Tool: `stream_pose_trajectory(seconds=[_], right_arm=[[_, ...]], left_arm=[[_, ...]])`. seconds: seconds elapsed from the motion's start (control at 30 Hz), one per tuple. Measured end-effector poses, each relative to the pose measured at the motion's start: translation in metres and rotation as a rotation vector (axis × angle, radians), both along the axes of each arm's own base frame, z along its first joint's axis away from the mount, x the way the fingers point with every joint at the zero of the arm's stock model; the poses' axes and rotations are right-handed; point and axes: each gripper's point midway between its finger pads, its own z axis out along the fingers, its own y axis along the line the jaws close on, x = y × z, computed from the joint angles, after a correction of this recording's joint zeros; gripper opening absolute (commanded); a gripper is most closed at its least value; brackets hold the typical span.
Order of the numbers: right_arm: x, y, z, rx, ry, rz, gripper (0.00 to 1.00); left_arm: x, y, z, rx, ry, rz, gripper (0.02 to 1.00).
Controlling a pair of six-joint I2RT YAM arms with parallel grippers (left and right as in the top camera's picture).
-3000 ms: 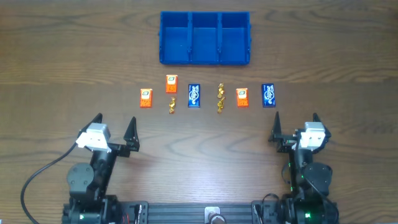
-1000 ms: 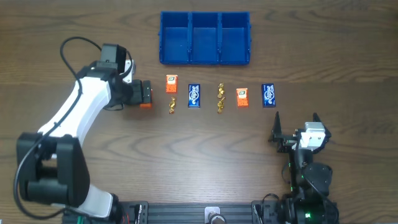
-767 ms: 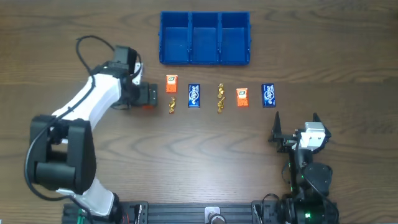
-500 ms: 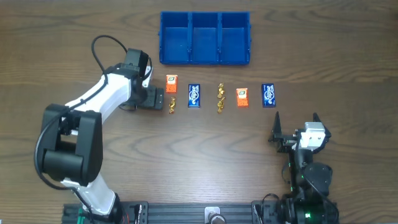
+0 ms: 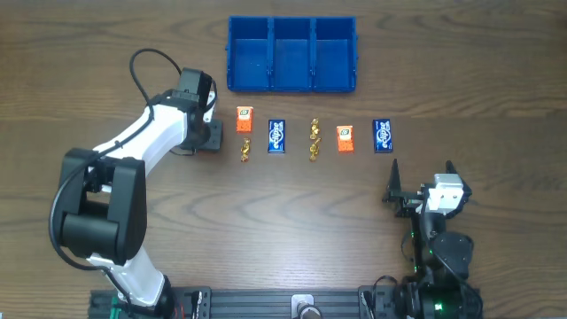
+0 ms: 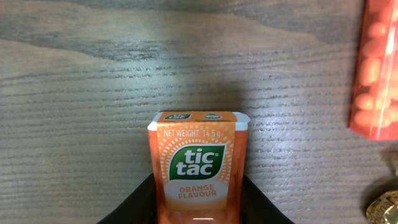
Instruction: Sort Candies Into Trays
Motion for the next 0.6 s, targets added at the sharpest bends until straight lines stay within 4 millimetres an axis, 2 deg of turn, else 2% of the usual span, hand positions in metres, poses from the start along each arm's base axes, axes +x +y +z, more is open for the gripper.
stream_pose_trajectory(seconds=[0.1, 0.13, 0.2, 0.27, 0.3, 0.37, 0.4, 0.43, 0.53, 0.6], right_arm=[[0.000, 0.000, 0.000, 0.000, 0.000, 0.000, 1.000], [0.000, 0.000, 0.000, 0.000, 0.000, 0.000, 1.000], [0.000, 0.000, 0.000, 0.000, 0.000, 0.000, 1.000], [0.000, 0.000, 0.000, 0.000, 0.000, 0.000, 1.000], [0.000, 0.000, 0.000, 0.000, 0.000, 0.000, 1.000], [0.000, 0.000, 0.000, 0.000, 0.000, 0.000, 1.000], [0.000, 0.000, 0.000, 0.000, 0.000, 0.000, 1.000], [0.000, 0.000, 0.000, 0.000, 0.000, 0.000, 1.000], [0.000, 0.000, 0.000, 0.000, 0.000, 0.000, 1.000], [0.000, 0.000, 0.000, 0.000, 0.000, 0.000, 1.000]], left_arm=[[0.001, -0.002, 0.005, -0.013, 0.013, 0.020, 0.294], [0.004, -0.004, 0.013, -0.019, 0.017, 0.034, 0.264], [0.016, -0.009, 0.031, -0.033, -0.006, 0.052, 0.270], [0.039, -0.021, 0.064, -0.055, -0.077, 0.061, 0.281], [0.055, -0.030, 0.090, -0.069, -0.137, 0.061, 0.286], [0.087, -0.055, 0.155, -0.100, -0.299, 0.050, 0.301], [0.095, -0.064, 0.181, -0.112, -0.366, 0.045, 0.301], [0.106, -0.078, 0.217, -0.127, -0.456, 0.041, 0.303], [0.116, -0.099, 0.263, -0.145, -0.571, 0.037, 0.297], [0.128, -0.107, 0.277, -0.137, -0.617, 0.053, 0.299]])
